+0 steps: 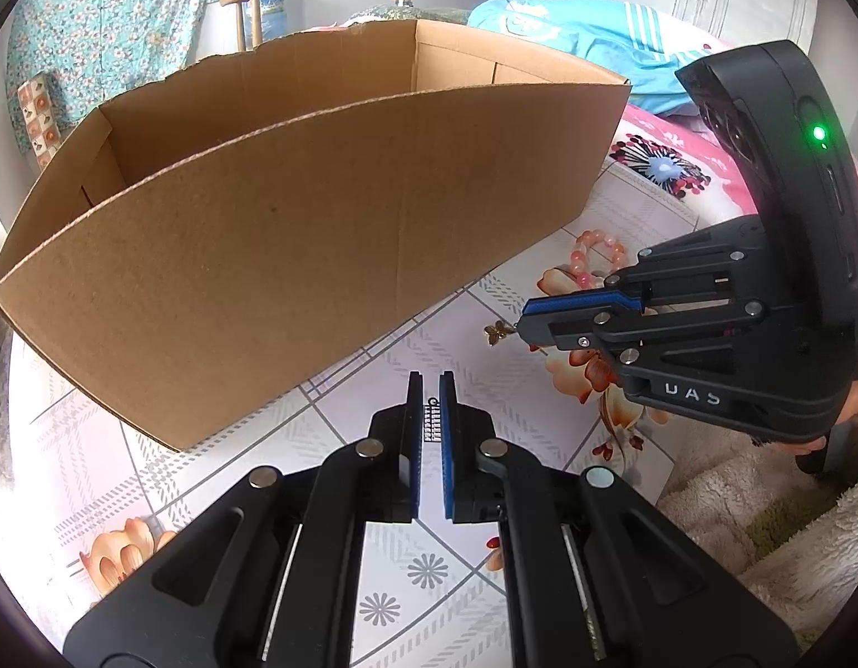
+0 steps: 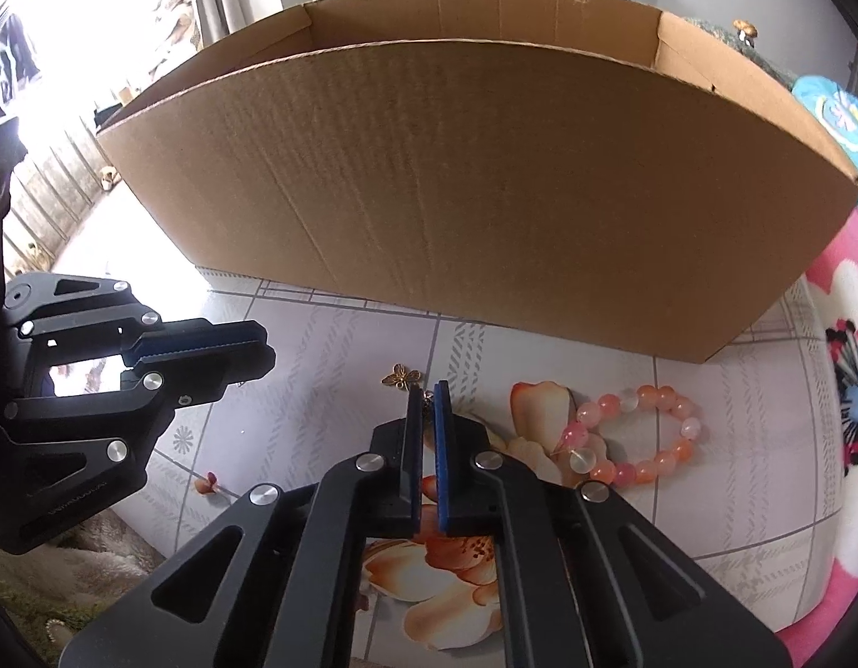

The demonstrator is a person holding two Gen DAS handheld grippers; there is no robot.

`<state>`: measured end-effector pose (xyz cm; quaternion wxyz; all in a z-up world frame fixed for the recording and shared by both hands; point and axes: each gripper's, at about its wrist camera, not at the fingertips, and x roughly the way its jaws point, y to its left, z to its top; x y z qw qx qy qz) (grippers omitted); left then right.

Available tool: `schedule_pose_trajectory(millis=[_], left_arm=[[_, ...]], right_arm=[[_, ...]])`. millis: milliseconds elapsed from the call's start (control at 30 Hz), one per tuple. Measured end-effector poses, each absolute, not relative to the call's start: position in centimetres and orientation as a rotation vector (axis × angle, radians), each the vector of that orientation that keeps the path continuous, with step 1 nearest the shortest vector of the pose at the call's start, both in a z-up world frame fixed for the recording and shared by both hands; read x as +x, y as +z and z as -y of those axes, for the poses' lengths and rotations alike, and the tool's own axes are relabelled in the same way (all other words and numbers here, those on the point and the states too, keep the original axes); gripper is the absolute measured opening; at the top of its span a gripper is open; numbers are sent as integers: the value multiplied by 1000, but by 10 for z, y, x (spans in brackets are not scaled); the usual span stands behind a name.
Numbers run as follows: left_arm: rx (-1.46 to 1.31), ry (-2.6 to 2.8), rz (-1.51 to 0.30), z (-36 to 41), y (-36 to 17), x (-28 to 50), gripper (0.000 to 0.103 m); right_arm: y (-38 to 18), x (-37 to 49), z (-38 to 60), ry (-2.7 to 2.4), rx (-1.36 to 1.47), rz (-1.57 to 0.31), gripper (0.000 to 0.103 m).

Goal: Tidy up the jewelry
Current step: 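Carry the gold keychain charm over the box with the left gripper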

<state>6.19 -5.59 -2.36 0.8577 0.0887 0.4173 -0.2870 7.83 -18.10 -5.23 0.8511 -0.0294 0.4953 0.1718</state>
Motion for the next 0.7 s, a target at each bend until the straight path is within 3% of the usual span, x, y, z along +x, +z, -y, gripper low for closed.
schedule_pose_trajectory(millis=[433,700], left_arm=[[178,-612,-829,53,-3,50,5],[130,-673,-684,42,65,38,5]], right_arm=[[-16,60,210,417,112,-966,3],[46,51,220,511,168,-810,3]])
